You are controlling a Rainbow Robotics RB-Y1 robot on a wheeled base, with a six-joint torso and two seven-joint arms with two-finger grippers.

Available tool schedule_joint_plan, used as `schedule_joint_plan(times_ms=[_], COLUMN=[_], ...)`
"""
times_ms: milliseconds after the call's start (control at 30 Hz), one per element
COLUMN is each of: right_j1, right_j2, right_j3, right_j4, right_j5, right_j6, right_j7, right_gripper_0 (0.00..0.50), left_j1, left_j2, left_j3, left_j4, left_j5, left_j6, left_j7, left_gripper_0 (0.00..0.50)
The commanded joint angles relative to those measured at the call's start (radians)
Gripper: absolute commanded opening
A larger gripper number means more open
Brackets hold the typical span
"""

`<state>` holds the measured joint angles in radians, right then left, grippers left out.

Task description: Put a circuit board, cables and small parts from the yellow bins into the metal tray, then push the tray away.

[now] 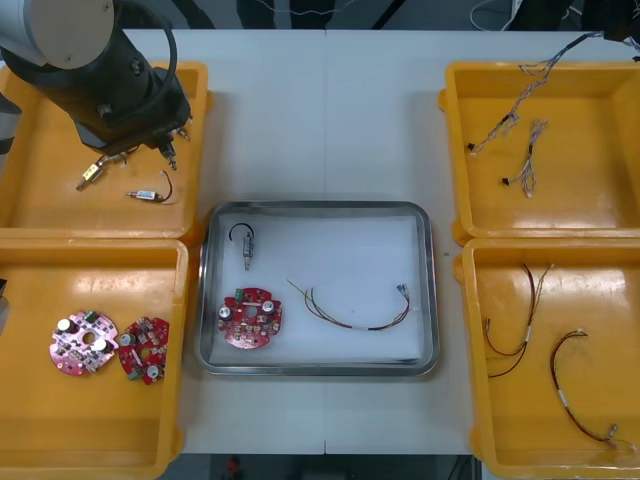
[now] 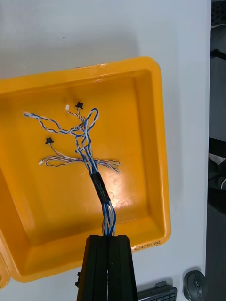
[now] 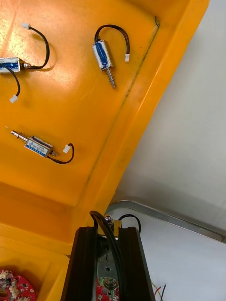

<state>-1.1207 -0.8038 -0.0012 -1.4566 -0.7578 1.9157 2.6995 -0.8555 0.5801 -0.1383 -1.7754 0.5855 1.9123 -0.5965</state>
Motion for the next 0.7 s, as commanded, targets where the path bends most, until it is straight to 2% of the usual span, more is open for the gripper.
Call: schedule_joint_plan(times_ms=[33, 533, 700], right_j1=[-0.002, 0.102, 0.157], right_j2=[0.006, 0.009, 0.025], right_j3=[-0.033, -0.049, -0.046], right_j4=[-0.033, -0.096, -0.096], right_j5=[-0.005, 0.025, 0.069], right_j6=[0.004, 0.004, 0.004], right_j7=[0.006, 0.006, 0.006], right_gripper_0=[0.0, 0.0, 0.0], left_j1=[0.009, 0.007, 0.009], left_j2=[-0.006, -0.006, -0.006], left_j3=[0.034, 0.036, 0.037], left_j4=[-0.035, -0.035, -0.035], left_j5=[0.01, 0.011, 0.011], left_j6=[0.008, 0.008, 0.008], left_j7=[0.087, 0.087, 0.087], left_gripper_0=[0.0, 0.0, 0.002])
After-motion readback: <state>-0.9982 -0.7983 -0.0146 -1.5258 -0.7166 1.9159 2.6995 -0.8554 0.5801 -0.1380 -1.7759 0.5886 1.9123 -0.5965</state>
